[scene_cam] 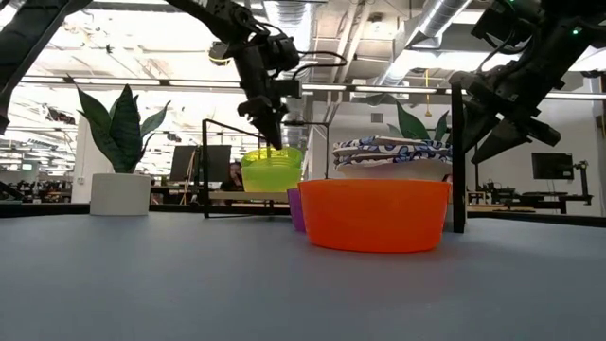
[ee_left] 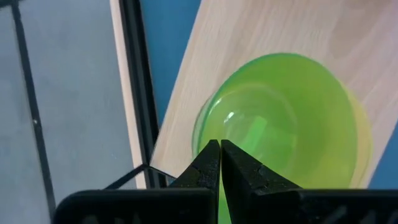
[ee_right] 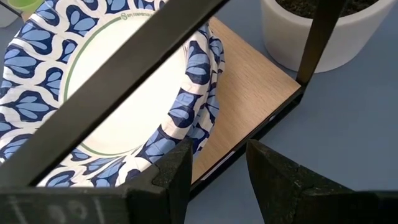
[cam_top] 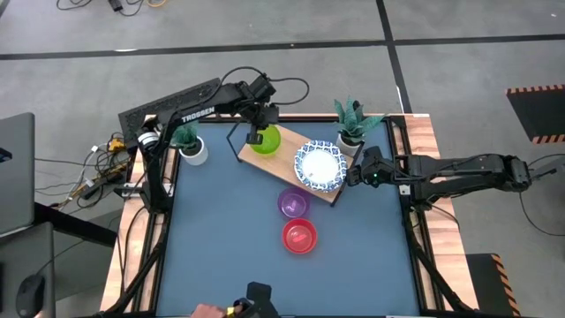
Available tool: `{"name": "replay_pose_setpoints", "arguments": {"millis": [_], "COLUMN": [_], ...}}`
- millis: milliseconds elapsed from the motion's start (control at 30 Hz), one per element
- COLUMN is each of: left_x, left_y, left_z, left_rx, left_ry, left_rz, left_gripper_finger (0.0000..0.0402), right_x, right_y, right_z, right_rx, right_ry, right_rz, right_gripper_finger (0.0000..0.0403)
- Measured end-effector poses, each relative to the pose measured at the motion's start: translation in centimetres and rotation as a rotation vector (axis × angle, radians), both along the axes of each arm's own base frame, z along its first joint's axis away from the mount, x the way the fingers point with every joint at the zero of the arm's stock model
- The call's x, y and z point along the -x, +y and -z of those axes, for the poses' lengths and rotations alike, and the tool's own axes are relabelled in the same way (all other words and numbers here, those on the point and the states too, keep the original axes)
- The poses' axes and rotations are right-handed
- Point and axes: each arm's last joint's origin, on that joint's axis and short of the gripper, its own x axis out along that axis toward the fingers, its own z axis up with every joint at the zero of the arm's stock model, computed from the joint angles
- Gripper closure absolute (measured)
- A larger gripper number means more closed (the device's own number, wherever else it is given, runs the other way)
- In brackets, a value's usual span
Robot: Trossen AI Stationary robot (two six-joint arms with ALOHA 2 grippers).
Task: Place and stack bowls onto a shelf
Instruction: Stack the green bowl on top of the yellow bowl on the shelf, then stack the purple bowl on top of the green bowl on the shelf
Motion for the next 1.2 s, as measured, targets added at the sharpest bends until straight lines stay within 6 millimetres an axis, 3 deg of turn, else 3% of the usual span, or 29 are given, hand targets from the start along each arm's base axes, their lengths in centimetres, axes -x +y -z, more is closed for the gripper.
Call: {"name": "replay_pose_setpoints", "arguments": {"millis": [200,400,933,1067,1200], "left_x": [-0.4,-0.4,-0.1,-0.3,-0.5], "left_y": [0.2,0.4,0.4,0.5,0.5], "left_z": [-2.4,-2.3,1.7,1.1,-1.4], "left_rx": [-0.03,-0.035,0.002,-0.025,-0.021], "left_ry": [-0.076,-0.088,-0.04,-0.058,-0.109], "left_rz": [-0.023,-0.03,-0.08,-0.112,-0.158], "left_gripper_finger": [0.0401,0.0401,0.0401,0.0401,0.0401], "right_x": [0.0,0.0,0.0,0.0,0.0], "right_y": [0.0,0.0,0.0,0.0,0.0], "right_z": [0.0,0.0,0.0,0.0,0.0], "right_rx": [-0.001,-0.004,-0.001,0.0,0.001], "right_ry": [0.0,-0.004,-0.001,-0.001,0.0], "right_rz": [0.001,0.007,0.004,0.004,0.003], "right_gripper_finger": [0.0225,0.0225,0.0225,0.0225,0.0225]}}
